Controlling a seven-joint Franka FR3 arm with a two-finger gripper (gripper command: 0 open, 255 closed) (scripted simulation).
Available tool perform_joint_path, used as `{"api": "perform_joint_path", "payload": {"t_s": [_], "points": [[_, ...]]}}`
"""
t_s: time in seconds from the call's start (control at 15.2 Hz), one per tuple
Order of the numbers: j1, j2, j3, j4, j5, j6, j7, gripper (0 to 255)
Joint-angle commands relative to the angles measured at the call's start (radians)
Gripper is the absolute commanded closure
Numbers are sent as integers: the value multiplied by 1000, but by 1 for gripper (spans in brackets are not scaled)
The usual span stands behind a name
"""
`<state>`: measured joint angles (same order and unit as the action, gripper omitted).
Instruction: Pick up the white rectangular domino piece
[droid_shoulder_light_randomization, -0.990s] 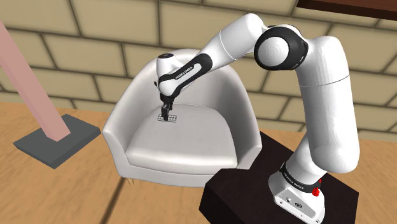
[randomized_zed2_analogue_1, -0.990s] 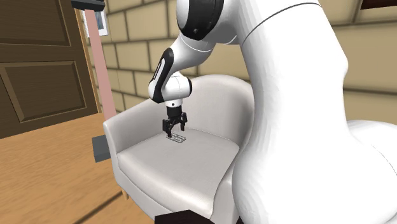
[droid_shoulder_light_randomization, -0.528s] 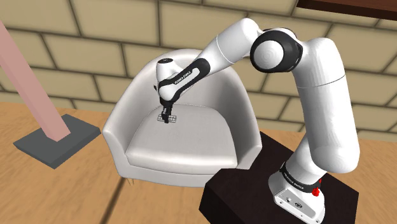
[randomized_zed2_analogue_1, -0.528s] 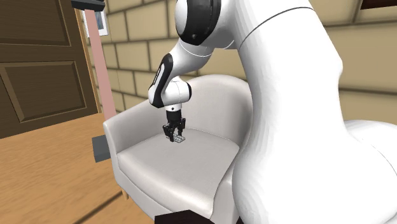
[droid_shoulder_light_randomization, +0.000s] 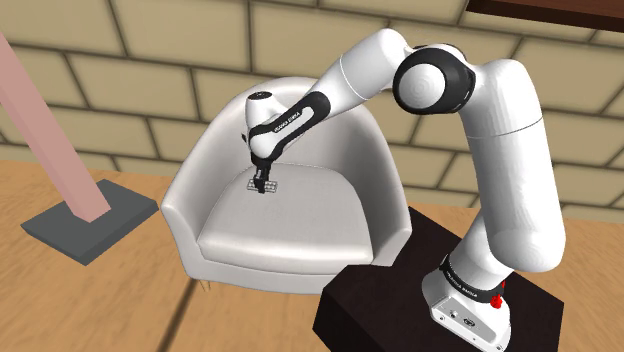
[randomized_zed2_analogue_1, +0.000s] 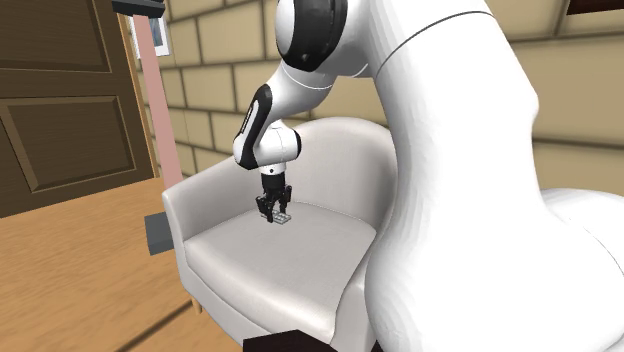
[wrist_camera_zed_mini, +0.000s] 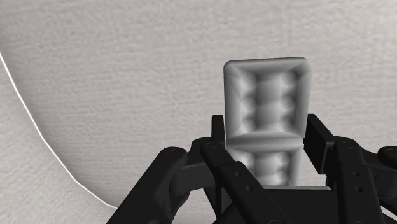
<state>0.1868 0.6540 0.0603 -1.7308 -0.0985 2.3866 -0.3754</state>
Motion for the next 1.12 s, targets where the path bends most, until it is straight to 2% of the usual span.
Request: {"api": "perform_joint_path", "payload": {"t_s": [0.0,1.06], "points": [[-2,-5,-3,-1,-1,-6,1,255],[-8,-127,6,10,13,-138,-11,255]]}}
